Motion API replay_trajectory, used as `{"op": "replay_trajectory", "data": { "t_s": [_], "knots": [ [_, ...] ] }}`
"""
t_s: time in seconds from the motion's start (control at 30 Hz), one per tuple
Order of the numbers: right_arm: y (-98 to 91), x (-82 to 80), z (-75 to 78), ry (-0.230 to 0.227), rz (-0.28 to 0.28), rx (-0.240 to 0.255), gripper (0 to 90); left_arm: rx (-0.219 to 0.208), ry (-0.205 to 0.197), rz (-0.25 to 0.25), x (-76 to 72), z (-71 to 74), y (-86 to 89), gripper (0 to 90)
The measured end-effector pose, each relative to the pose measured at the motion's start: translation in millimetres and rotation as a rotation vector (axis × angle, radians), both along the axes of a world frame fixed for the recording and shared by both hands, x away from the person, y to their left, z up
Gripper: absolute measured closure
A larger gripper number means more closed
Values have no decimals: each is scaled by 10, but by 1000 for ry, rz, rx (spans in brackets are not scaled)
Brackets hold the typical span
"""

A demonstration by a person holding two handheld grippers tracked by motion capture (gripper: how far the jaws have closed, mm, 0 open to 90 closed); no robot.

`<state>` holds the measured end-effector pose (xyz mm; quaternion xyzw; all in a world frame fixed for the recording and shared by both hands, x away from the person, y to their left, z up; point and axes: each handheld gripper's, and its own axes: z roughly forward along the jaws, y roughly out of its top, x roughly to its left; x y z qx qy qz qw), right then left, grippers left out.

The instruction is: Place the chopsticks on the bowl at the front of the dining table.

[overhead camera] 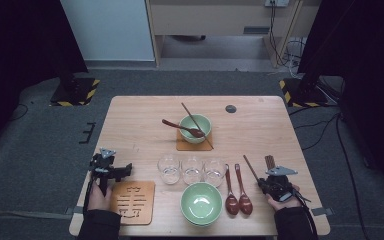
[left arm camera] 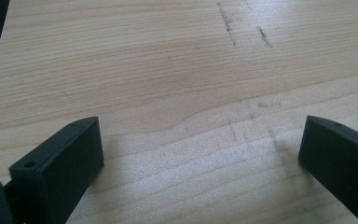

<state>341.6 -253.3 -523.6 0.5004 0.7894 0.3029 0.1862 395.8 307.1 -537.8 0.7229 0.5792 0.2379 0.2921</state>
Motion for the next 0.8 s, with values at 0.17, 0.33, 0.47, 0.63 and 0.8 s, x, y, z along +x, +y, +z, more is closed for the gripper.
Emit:
{"op": "replay_trajectory", "data": {
  "t_s": [0.17,0.33,0.47,0.63,0.8],
  "knots": [
    [1,4,-2,-3,-9,3,846,0,0,0,0,0,0,0],
    [-6,0,16,-8,-10,11,847,0,0,0,0,0,0,0],
    [-16,-5,47,-21,-13,20,848,0,0,0,0,0,0,0],
    [-25,-6,93,-33,-11,41,848,0,0,0,0,0,0,0],
    [-23,0,104,-36,-12,45,848,0,0,0,0,0,0,0]
  ]
}}
